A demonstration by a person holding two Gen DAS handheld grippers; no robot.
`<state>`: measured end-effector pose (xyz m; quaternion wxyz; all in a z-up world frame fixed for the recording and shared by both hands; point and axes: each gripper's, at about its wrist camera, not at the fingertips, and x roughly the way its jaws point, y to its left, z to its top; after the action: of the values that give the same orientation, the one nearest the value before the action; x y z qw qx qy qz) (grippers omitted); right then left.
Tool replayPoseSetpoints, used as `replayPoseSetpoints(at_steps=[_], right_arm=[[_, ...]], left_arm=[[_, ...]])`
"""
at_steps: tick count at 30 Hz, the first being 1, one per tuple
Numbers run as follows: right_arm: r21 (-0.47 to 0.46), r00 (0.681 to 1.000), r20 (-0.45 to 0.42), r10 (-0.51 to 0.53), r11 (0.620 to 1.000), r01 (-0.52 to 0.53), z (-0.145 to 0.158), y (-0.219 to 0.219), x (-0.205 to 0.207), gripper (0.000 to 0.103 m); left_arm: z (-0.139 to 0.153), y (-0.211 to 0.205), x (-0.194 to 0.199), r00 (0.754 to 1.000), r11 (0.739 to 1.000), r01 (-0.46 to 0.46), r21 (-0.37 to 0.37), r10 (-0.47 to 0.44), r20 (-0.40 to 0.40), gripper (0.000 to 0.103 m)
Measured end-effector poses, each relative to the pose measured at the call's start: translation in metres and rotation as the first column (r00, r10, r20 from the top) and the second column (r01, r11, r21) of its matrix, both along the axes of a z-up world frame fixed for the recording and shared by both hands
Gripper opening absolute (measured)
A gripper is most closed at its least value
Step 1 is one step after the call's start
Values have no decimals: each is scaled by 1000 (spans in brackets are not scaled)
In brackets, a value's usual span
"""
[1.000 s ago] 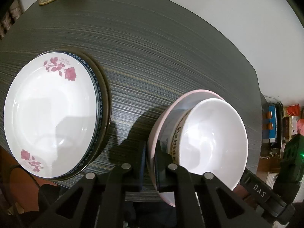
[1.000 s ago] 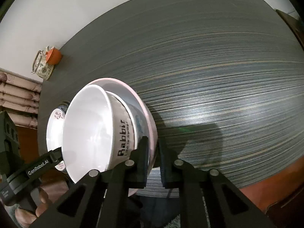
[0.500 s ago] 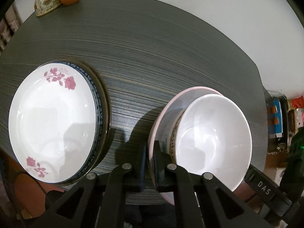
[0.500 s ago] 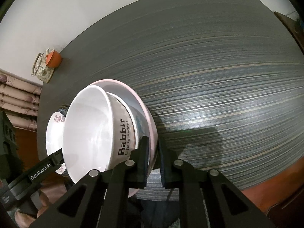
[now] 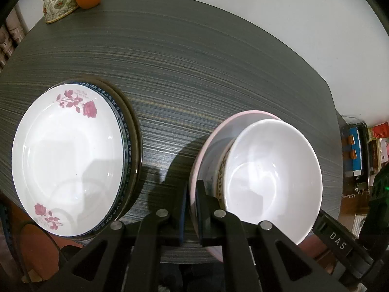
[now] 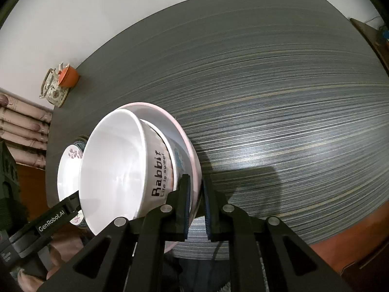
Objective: Organize plates and bowls
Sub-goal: 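Lift and carry the bowl stack with both grippers toward the plate stack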
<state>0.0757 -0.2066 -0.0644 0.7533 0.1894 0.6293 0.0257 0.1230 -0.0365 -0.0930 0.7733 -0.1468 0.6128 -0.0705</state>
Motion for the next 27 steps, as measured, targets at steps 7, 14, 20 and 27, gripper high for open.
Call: replayPoseSetpoints(at_steps=[7,14,20,27], right_arm=[[0,1000,6,0,1000,0,1,0,1,12],[-3,1000,23,4,1000,-4,6,2,4,12],[-2,999,41,16,1000,-16,12,2,5,12],[12,997,60,43,999,-44,14,4,7,12]], left_arm=[[2,1,0,1000,1000,-3,-2,3,8,5],[6,6,-2,1000,1000,-8,-5,8,23,5],[14,15,-3,999,1000,-22,-7,22,42,5],[28,33,-4,996,999,-50,-3,51,68,6]])
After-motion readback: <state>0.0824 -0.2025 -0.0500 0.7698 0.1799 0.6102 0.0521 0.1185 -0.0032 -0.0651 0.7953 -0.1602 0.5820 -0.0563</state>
